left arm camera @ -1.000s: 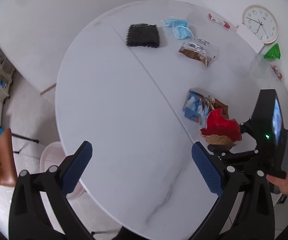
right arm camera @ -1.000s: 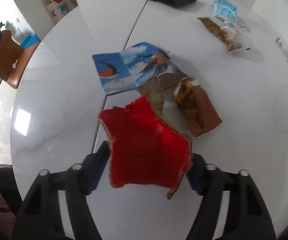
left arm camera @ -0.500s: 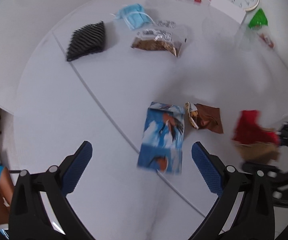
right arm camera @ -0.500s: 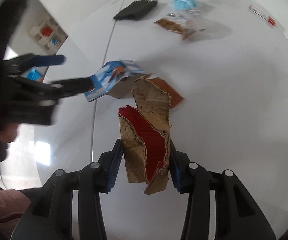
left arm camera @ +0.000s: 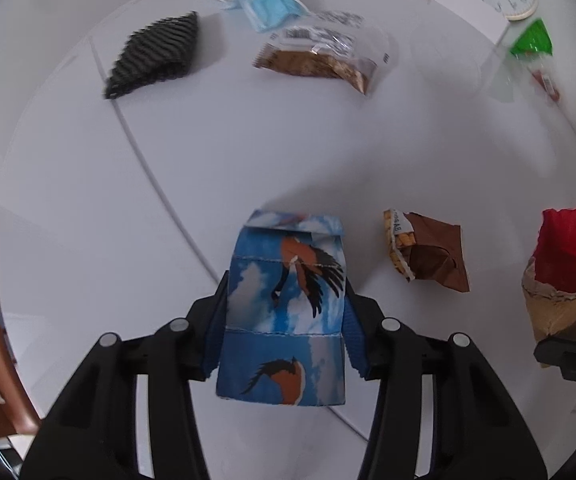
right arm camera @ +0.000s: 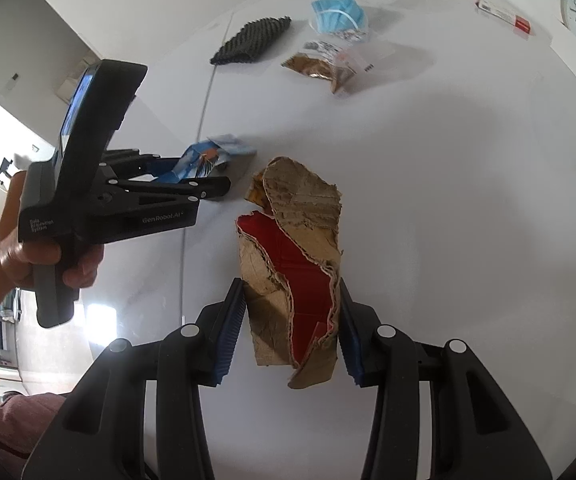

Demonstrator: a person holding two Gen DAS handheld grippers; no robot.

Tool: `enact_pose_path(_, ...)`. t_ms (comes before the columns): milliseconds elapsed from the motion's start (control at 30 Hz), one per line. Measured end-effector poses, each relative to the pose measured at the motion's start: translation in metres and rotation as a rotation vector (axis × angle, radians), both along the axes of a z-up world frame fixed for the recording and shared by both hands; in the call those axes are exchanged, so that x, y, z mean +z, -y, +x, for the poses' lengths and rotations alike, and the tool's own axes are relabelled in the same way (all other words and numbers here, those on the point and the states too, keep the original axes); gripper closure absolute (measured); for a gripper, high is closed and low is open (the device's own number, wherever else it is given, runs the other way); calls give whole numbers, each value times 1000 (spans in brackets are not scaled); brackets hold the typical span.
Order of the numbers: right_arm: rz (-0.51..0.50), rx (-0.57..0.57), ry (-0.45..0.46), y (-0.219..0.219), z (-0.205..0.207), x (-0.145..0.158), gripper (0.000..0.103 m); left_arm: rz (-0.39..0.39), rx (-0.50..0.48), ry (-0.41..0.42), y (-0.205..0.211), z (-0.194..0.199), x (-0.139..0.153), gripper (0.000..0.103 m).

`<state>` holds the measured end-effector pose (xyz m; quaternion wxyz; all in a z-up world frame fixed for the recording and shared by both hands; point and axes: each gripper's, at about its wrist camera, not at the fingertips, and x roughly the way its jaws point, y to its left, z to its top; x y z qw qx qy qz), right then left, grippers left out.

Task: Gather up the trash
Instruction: 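Grasp the blue bird-printed box with the left tool while the right tool grasps the red-lined cardboard, then carry both items over the wastebasket and open both tools to drop them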

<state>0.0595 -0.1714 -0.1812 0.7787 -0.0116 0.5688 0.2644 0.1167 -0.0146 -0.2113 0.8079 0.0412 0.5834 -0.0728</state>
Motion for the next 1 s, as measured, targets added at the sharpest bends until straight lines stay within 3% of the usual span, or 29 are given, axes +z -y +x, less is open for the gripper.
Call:
enact_pose_path(233, 33, 72, 30, -39, -7, 18, 59, -53, 174, 54, -54, -39, 39, 55)
enact_pose_path(600, 103, 259, 53, -158, -38, 46, 59, -36, 478, 123, -203, -127, 75, 55)
enact_pose_path(800, 137, 336, 41, -235, -49, 56, 58, -7, 601, 109, -283, -156, 54, 55)
enact_pose_path(1000, 136, 375, 18, -287, -52, 59, 58, -22, 703, 8, -363, -166, -15, 55)
